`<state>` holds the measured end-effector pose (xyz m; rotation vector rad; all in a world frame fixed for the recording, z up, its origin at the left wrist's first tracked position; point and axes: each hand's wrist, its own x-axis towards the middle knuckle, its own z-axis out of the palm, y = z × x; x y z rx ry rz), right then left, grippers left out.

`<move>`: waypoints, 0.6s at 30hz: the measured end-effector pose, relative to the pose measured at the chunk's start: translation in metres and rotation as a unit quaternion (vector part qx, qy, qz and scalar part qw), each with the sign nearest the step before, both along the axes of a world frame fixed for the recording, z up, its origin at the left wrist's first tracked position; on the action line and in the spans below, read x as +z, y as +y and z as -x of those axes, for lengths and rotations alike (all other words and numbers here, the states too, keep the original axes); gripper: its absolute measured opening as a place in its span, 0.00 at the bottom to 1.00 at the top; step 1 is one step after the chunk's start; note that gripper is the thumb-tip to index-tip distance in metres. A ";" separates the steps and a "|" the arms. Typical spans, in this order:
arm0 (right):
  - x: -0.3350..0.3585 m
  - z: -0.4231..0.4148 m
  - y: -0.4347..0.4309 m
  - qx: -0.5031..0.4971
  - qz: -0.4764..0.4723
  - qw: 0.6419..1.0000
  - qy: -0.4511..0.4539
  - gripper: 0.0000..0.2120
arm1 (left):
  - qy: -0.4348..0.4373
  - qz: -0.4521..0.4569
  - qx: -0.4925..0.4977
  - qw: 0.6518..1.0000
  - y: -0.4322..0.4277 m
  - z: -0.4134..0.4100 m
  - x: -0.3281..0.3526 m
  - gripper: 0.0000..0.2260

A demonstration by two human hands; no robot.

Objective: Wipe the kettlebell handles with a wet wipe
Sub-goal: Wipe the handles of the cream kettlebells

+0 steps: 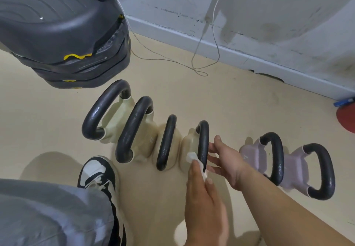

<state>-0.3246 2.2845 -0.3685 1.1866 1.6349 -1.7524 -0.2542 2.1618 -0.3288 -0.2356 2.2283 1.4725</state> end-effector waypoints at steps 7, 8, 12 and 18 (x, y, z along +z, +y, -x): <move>-0.005 -0.004 0.001 0.002 0.032 0.999 -0.006 0.26 | 0.076 0.016 -0.074 0.994 0.015 0.055 -0.007 0.28; -0.008 -0.005 0.003 -0.005 0.038 0.999 -0.008 0.26 | 0.082 0.032 -0.111 0.990 0.018 0.070 -0.008 0.29; -0.021 -0.005 0.012 -0.043 0.048 0.998 -0.002 0.31 | 0.070 0.265 -0.330 0.903 0.033 0.134 -0.014 0.30; -0.029 -0.007 0.019 -0.169 0.121 0.978 0.012 0.39 | 0.110 0.471 -0.537 0.691 0.056 0.168 0.005 0.12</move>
